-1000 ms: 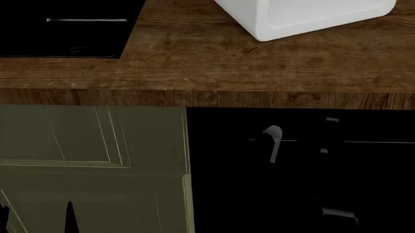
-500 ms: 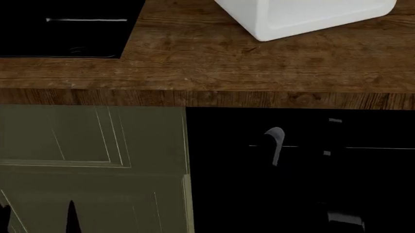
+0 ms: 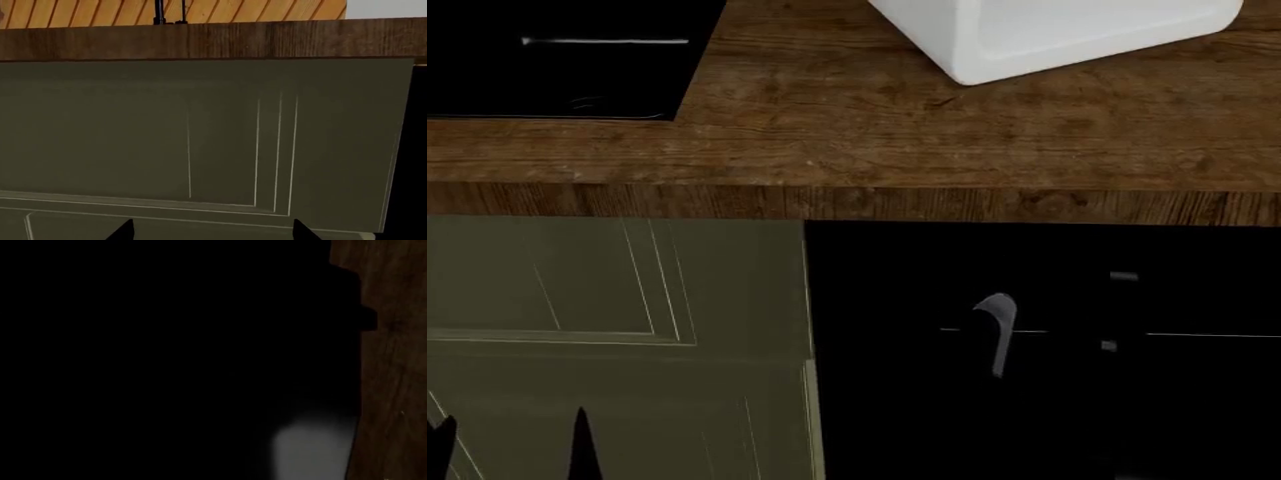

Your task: Open the dishwasher door

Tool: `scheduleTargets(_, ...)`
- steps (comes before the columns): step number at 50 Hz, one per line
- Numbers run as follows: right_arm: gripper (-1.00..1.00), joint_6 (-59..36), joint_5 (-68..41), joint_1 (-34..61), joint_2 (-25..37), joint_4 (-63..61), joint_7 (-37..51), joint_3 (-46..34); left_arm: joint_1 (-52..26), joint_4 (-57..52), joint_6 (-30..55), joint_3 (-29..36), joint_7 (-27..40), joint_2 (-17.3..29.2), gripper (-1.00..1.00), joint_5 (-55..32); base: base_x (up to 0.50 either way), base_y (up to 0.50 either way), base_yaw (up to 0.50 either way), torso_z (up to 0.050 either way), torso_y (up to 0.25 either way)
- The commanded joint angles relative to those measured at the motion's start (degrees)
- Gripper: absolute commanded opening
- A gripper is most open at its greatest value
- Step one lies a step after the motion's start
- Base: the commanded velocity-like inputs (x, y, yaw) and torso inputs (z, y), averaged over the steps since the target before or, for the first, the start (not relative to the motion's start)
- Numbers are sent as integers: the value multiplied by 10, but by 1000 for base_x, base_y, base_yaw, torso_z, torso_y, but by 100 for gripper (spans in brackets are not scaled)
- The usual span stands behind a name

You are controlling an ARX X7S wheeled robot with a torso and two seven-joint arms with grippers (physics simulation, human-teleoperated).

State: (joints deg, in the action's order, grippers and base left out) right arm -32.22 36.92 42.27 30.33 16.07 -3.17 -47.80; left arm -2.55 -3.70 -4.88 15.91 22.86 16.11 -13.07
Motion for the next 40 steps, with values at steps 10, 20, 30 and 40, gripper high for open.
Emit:
scheduleTargets(10, -100, -48, -58, -73, 38, -97, -58, -9, 0, 6, -9, 4, 1, 1, 100, -2, 0, 0, 0, 0, 0)
scheduleTargets(20, -100, -69, -57, -96, 57, -149, -73, -5, -1, 5, -9, 7, 2, 1, 100, -3, 0, 0, 0, -1, 0)
scheduleTargets(30, -100, -90, -51, -117, 74, -201, -91, -9, -2, 1, -7, 9, 4, 3, 100, -4, 0, 0, 0, 0, 0)
scheduleTargets(40, -100, -111, -43, -138, 92, -246, -104, -11, -2, 3, -11, 9, 4, 4, 100, -7, 0, 0, 0, -1, 0)
